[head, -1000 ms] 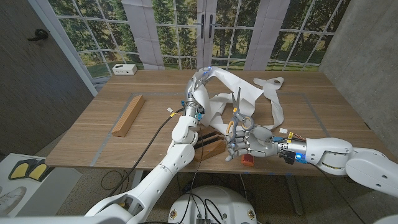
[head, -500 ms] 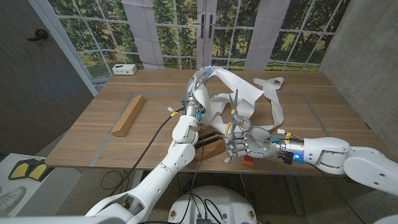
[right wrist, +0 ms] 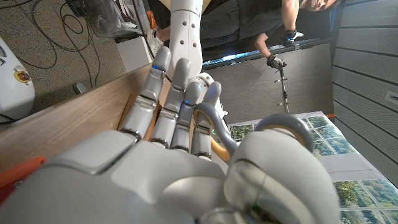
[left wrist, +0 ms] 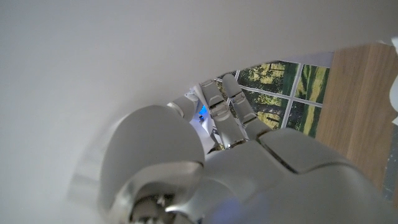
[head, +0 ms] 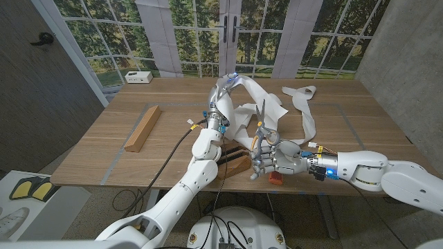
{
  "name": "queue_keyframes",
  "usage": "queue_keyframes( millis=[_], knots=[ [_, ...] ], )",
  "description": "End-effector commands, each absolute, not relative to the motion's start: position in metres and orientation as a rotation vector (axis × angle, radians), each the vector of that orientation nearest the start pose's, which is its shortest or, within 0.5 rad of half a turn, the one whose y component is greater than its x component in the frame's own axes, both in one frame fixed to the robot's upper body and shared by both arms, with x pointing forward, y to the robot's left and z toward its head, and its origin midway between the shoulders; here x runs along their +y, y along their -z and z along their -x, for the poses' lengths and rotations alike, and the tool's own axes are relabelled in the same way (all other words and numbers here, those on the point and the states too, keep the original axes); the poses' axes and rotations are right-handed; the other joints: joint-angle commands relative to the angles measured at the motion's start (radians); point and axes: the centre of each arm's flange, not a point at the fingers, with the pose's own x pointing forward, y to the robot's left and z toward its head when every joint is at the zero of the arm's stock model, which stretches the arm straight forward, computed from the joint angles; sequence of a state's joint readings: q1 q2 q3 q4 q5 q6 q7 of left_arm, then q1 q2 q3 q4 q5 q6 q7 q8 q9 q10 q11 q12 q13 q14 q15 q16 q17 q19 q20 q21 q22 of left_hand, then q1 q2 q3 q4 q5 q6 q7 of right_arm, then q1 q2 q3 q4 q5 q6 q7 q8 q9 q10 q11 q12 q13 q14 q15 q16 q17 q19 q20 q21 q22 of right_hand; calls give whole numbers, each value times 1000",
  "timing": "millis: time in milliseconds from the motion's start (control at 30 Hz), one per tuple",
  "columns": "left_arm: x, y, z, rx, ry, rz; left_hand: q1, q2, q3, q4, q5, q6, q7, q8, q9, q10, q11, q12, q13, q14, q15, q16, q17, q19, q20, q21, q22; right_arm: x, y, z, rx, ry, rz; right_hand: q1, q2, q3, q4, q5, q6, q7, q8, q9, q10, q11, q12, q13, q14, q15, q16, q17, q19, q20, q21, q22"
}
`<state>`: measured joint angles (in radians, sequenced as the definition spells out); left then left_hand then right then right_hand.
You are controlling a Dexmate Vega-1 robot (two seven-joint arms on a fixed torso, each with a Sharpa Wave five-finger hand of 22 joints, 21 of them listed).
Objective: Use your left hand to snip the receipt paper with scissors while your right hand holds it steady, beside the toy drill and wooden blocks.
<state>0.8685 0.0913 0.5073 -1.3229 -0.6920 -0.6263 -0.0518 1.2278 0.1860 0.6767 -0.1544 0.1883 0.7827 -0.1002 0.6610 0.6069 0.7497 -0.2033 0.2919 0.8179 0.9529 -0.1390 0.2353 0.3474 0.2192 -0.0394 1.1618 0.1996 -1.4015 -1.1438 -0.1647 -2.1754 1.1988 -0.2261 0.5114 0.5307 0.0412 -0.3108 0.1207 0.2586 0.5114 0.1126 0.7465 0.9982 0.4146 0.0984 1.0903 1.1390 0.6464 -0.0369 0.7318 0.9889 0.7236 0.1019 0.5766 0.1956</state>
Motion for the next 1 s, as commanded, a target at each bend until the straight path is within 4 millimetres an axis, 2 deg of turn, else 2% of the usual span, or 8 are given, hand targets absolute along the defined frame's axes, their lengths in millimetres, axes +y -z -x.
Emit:
queue_keyframes(
  millis=[33,567,867,1000],
  knots=[
    [84,10,-589,-890,496,492,-3,-1,4,-1,-3,11,1,5,-2,11,-4,-3,2,15,-95,-4,0,-5,-124,10,-1,-212,95,-438,-23,-1113,-1,5,5,-4,2,-2,25,24,-3,1,3,1,-6,3,2,-4,-4,2,8,0,-4,1],
    [87,12,-603,-862,459,454,-3,-2,4,-3,-3,12,0,4,-4,14,-3,-9,3,17,-95,-5,-6,-9,-125,20,-8,-210,92,-432,-25,-1133,24,7,6,-3,1,-3,26,24,-4,3,5,1,-8,3,3,-2,-3,6,10,0,-8,2],
    [78,9,-607,-841,486,431,-4,-3,6,-4,-3,17,0,2,-12,14,-4,-19,-4,9,-95,-10,-12,-15,-124,27,-13,-210,92,-431,-32,-1142,23,7,6,-3,1,-3,28,23,-5,4,6,1,-9,2,4,-1,-5,6,12,0,-10,2],
    [73,7,-607,-837,509,426,-3,-5,9,-7,-3,24,3,-1,-22,22,-4,-26,-9,-18,-95,-25,-24,-19,-123,35,-16,-207,93,-428,-37,-1159,33,7,7,-3,1,-3,28,23,-6,4,6,0,-8,3,4,-3,-5,6,12,0,-11,2]
  ],
)
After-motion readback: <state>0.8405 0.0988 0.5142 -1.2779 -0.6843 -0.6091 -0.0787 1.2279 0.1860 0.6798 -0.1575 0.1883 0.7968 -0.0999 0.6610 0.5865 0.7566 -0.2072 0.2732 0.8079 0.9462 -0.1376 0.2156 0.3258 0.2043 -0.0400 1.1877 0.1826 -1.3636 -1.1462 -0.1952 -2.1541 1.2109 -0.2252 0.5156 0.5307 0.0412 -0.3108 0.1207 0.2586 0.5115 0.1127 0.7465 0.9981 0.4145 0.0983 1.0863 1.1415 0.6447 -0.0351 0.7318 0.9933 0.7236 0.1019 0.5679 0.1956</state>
